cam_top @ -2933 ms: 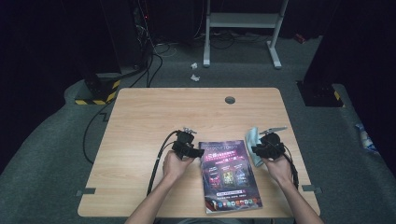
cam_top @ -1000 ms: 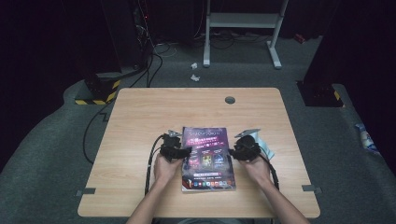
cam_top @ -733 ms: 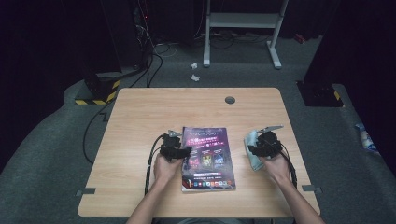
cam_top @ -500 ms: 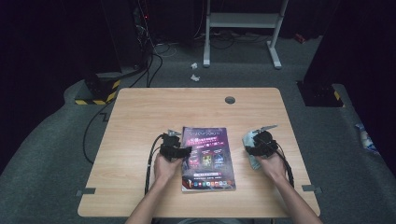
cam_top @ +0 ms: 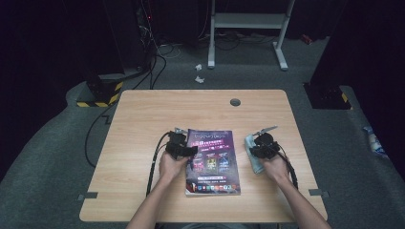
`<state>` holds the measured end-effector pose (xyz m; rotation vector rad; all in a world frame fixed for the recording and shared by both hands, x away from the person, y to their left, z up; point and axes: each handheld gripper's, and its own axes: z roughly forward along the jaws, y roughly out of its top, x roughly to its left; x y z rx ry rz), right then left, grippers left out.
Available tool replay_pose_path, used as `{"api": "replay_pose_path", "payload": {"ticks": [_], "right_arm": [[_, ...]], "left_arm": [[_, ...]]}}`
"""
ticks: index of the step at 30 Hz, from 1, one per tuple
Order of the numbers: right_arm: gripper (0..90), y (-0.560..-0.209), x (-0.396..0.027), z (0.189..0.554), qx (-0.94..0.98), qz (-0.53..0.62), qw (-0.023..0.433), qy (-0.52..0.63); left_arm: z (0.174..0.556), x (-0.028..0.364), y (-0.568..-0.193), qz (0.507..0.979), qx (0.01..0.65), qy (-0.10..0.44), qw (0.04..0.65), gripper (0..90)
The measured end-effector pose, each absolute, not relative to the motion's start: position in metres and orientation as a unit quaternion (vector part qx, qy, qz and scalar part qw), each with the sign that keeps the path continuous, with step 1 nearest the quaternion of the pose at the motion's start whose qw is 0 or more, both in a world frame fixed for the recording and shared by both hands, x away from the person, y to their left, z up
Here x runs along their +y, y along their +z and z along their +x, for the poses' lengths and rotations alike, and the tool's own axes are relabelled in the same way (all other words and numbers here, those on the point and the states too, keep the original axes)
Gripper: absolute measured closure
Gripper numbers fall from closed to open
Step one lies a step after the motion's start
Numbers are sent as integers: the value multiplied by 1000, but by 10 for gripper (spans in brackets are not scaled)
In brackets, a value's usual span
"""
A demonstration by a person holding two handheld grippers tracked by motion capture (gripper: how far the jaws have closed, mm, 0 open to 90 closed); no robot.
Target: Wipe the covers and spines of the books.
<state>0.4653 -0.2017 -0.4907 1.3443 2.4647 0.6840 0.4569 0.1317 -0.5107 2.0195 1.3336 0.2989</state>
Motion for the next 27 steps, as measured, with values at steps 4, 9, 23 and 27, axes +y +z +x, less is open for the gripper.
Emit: {"api": "replay_pose_path", "payload": {"ticks": [4, 9, 23, 27], "right_arm": [[809, -491, -192, 476, 846, 463, 121, 234], [811, -492, -169, 497, 843, 467, 117, 239], [815, -493, -154, 535, 820, 506, 110, 245], [816, -494, -154, 536, 819, 505, 110, 250]], "left_arm": [[457, 131, -511, 780, 511, 116, 343, 429], [460, 129, -509, 787, 507, 111, 332, 429], [460, 126, -509, 793, 499, 114, 330, 430], [459, 125, -509, 793, 499, 118, 328, 430]]}}
